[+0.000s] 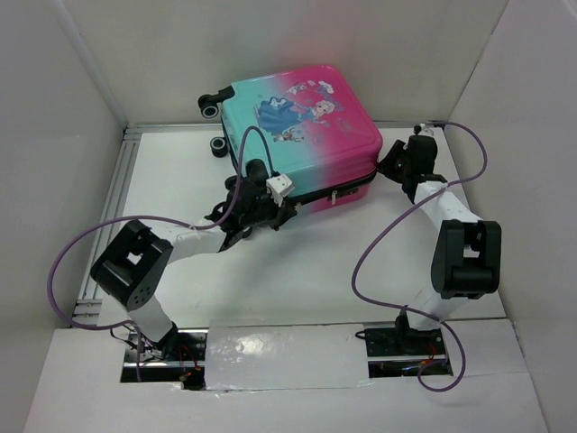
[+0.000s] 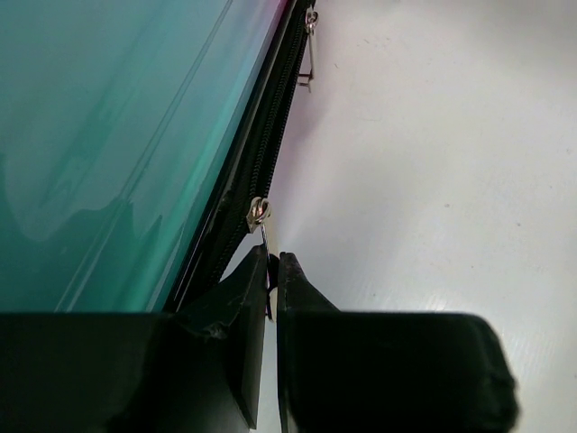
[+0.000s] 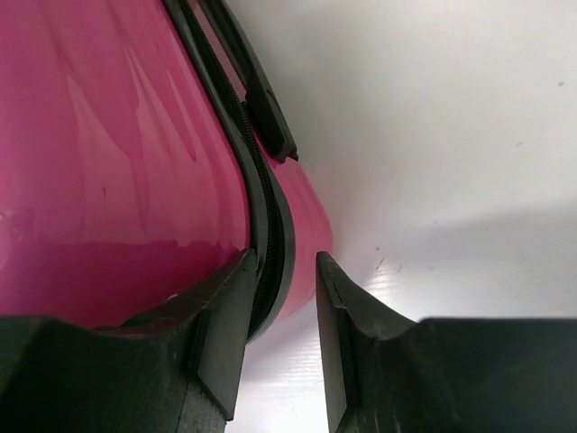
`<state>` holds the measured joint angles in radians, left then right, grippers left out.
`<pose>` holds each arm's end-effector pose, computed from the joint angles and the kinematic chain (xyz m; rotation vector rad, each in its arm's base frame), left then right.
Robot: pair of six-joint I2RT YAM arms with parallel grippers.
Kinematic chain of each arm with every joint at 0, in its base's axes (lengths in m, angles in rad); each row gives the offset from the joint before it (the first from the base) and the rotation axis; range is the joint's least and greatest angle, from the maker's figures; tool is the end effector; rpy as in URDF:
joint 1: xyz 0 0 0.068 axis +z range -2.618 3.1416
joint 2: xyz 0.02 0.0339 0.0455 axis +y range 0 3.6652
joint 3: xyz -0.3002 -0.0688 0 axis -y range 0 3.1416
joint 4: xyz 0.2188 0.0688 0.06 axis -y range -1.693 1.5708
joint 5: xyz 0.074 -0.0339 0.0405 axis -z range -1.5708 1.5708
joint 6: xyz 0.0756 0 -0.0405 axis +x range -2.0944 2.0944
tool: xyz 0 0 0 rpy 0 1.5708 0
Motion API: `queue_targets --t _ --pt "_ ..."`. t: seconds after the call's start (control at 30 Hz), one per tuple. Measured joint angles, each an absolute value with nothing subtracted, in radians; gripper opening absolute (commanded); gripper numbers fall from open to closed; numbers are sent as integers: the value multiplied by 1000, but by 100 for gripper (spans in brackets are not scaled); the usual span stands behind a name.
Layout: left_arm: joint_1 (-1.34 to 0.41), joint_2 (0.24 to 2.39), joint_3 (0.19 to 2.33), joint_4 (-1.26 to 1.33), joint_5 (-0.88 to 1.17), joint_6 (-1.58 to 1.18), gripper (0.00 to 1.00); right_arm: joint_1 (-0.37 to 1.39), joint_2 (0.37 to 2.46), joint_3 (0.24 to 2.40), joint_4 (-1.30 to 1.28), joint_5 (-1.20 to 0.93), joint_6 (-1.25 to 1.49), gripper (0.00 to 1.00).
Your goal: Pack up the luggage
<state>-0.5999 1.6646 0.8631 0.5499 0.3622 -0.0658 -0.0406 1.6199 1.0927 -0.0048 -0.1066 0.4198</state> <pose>0.3015 -0.2387 0.2609 0.7460 1.7254 -0.7936 0.3826 -0.0075 0.2794 0.4201 2.0757 0.3390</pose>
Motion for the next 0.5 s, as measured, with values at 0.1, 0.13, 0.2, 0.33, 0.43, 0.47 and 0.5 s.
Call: queue_targets --t 0.1,0.13,0.2,0.33,0.43,0.47,0.5 --pt "-617 1669 864 561 341 -79 0 -41 1620 1092 0 -92 419 41" --pt "-619 1669 864 562 336 -85 0 -41 1620 1090 4 -92 420 41" --pt "-620 1669 864 563 329 -110 0 -40 1620 1086 9 -93 421 41" --pt "-626 1669 840 613 311 -185 2 -38 1607 1072 12 -96 421 45" --pt "-627 1669 808 672 302 -253 11 -32 1559 1049 -40 -126 417 47" --pt "-629 1669 802 686 295 -278 31 -23 1530 1037 -75 -155 418 48" --pt "-630 1669 797 697 292 -298 45 -7 1500 1022 -111 -191 421 50"
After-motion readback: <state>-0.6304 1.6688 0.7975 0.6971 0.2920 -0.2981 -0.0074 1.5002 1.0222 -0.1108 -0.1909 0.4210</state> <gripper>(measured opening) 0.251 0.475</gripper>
